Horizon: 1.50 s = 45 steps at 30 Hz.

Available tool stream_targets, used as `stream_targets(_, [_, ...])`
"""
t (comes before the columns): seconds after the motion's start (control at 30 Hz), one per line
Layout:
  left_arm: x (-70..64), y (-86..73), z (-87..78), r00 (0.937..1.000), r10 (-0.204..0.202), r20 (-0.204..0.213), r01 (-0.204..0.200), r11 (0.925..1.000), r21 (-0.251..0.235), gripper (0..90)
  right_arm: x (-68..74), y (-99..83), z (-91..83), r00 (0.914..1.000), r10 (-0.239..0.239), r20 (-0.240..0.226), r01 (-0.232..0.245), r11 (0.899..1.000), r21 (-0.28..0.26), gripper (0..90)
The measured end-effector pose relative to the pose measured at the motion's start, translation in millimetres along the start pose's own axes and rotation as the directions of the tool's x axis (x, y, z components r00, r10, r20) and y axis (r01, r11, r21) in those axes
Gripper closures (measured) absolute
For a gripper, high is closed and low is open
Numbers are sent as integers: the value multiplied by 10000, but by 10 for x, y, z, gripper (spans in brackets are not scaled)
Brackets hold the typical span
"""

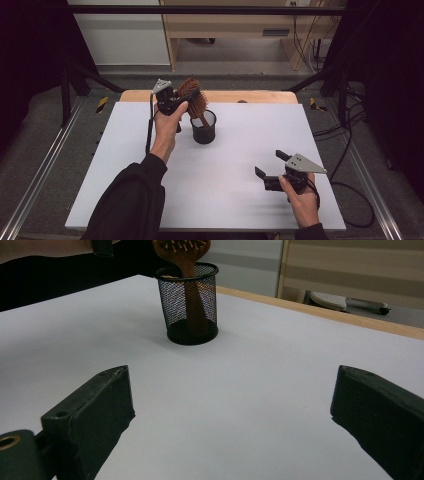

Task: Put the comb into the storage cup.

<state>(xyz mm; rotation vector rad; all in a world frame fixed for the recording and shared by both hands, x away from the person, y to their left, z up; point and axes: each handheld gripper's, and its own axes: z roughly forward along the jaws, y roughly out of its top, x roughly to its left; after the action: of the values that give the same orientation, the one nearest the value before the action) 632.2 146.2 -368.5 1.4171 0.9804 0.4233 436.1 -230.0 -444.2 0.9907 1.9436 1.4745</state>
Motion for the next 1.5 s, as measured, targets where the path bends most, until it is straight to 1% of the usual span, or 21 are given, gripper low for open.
stream_targets(0.2, [22,-2,-1,9999,-63,-85,63,10000,8,459,1,-5,7,10000,-22,5,22,9999,109,37])
stream_targets(0.47, [40,-4,-3,9999,28,-114,-28,10000,68,451,4,-3,6,10000,-26,2,26,10000,-8,36])
stream_targets(0.77, [51,-7,-3,9999,41,-137,-40,10000,60,443,12,-5,15,10000,39,20,-39,10000,-92,32])
stream_targets(1.0, [58,-7,-8,9997,173,-146,-172,9998,119,435,12,-5,14,10000,20,72,-19,9999,-117,32])
stream_targets(1.2, [73,-11,-10,9997,173,-199,-171,9998,138,430,16,-5,17,10000,-16,28,16,9999,-107,32])
stream_targets(1.5, [93,-17,-9,9995,167,-249,-163,9997,156,423,6,-1,5,9999,16,113,-14,9998,-194,32])
